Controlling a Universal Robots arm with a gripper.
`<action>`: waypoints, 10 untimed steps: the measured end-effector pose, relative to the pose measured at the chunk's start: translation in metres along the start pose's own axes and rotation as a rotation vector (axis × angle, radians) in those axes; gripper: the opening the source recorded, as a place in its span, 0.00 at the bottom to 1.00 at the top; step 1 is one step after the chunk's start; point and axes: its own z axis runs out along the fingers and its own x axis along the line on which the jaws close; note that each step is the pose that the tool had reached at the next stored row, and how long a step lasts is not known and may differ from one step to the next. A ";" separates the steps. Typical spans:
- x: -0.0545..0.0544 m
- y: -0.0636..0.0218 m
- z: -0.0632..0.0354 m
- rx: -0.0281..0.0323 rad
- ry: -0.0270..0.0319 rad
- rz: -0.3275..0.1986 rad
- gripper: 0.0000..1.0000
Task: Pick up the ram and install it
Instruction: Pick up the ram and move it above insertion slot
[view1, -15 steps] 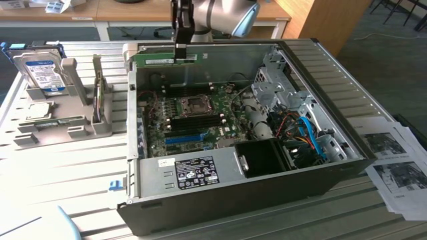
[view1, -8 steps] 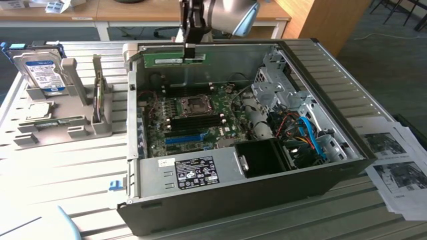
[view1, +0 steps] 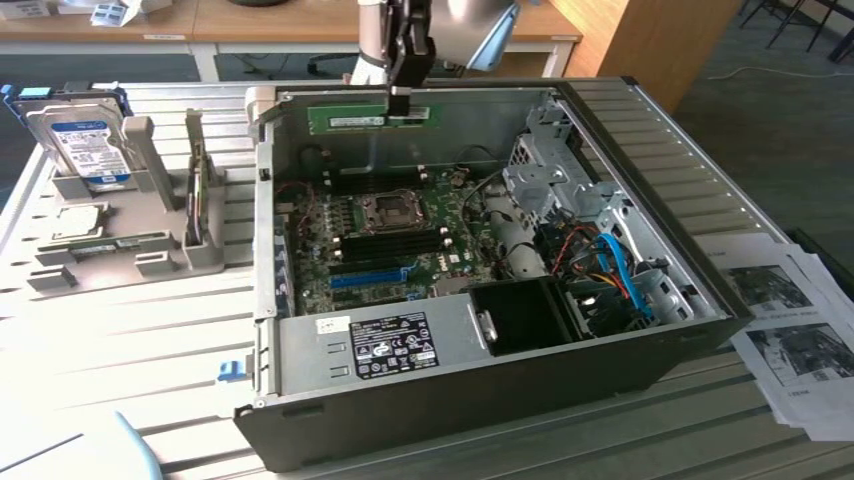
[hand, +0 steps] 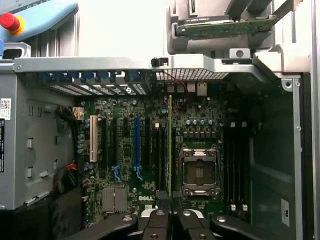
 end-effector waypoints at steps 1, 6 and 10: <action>0.000 -0.0017 -0.0001 0.0000 0.0001 0.000 0.11; 0.000 -0.0030 -0.0001 0.0000 0.0000 0.000 0.11; 0.000 -0.0061 -0.0003 0.0000 0.0001 0.000 0.11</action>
